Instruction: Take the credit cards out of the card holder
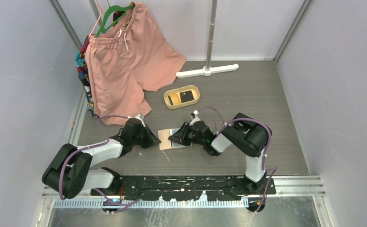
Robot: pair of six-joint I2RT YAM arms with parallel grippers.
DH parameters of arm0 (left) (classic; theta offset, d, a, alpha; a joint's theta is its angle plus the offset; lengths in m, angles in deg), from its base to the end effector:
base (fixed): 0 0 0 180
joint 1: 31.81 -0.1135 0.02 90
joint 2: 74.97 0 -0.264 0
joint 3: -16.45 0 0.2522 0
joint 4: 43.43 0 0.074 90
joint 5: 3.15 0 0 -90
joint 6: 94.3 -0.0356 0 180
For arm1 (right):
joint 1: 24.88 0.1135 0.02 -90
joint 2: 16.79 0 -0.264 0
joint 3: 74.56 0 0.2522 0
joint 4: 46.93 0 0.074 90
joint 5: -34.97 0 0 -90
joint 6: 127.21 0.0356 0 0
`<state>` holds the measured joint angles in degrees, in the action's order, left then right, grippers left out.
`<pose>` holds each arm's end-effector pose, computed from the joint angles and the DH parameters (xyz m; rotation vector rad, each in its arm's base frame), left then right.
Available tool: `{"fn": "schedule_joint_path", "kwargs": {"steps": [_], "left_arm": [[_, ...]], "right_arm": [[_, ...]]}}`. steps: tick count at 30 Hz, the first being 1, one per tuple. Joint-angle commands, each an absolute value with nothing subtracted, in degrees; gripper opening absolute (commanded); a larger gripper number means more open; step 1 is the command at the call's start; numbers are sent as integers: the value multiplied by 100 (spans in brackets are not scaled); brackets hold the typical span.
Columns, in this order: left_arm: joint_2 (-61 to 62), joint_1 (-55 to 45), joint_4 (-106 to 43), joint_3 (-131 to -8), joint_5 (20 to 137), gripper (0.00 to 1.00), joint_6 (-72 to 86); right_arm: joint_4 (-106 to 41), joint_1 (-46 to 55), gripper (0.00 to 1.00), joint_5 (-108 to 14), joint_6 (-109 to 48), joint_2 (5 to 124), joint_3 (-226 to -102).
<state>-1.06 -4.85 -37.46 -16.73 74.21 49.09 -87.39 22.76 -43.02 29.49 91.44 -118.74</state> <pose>0.1859 -0.1033 0.1235 -0.4762 2.5208 -0.8732 0.2052 0.2360 0.0939 0.2246 2.2938 1.3957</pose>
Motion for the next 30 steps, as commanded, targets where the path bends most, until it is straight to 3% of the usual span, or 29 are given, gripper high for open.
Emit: {"fn": "schedule_joint_path", "kwargs": {"steps": [1,22,30], "left_arm": [[209,-439,-2766,-1375,7853,0,4624],[236,-430,-2783,-1383,7837,0,4607],[261,-430,-2782,-1392,7825,0,4607]], "right_arm": [[-9122,2204,27,-4531,2972,9184,-11979],[-9405,2131,29,-4247,3108,9483,-12126],[-8450,2180,32,-4407,2775,9247,-12220]]}}
